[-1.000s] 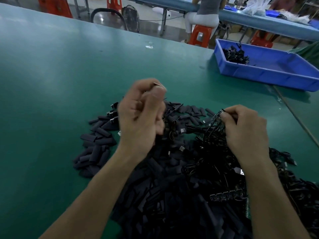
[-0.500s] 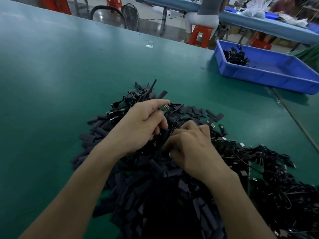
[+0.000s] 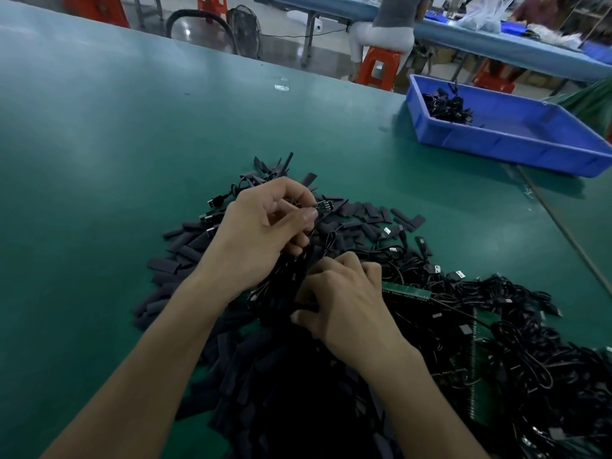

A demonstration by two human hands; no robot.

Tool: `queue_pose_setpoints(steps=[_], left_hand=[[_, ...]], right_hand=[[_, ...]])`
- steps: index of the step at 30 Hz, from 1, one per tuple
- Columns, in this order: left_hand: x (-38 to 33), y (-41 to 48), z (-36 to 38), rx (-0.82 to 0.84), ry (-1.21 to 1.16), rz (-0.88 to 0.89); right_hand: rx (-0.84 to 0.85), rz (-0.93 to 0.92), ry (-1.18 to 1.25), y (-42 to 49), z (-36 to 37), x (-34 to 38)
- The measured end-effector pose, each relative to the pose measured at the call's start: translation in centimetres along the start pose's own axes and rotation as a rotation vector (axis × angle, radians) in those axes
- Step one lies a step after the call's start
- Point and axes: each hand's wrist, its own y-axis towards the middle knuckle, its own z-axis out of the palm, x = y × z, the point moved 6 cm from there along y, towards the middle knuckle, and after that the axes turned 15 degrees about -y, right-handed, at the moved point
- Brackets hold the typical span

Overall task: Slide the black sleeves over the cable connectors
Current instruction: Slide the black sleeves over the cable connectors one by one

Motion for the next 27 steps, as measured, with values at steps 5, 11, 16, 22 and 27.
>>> queue_pose_setpoints(steps=[5,11,16,22,27], left_hand=[[0.2,-0.2,-0.2,-0.056,0.054,-0.027],[0.2,-0.3,-0.4,-0.065,0.190,-0.012],[1.0,-0.2,-0.5,0.020,0.342,-0.079],[1.3,-0.3,0.1,0.081,0.367,-0.093],[1.3,-0.5,0.3,0.103,0.381,-0.093]], right_hand=[[-0.126,0.113,0.374,0.2,-1.2,-2.0],[-0.138,0.140,0.554,0.1,-2.2,-3.8],[-0.192,0.163,0.690,0.2,-2.3,-4.9],[-0.287,0.299,0.855,-0.3,-2.2,-6.5],[-0.337,0.310,0.883,-0.5,-3.0,-7.4]])
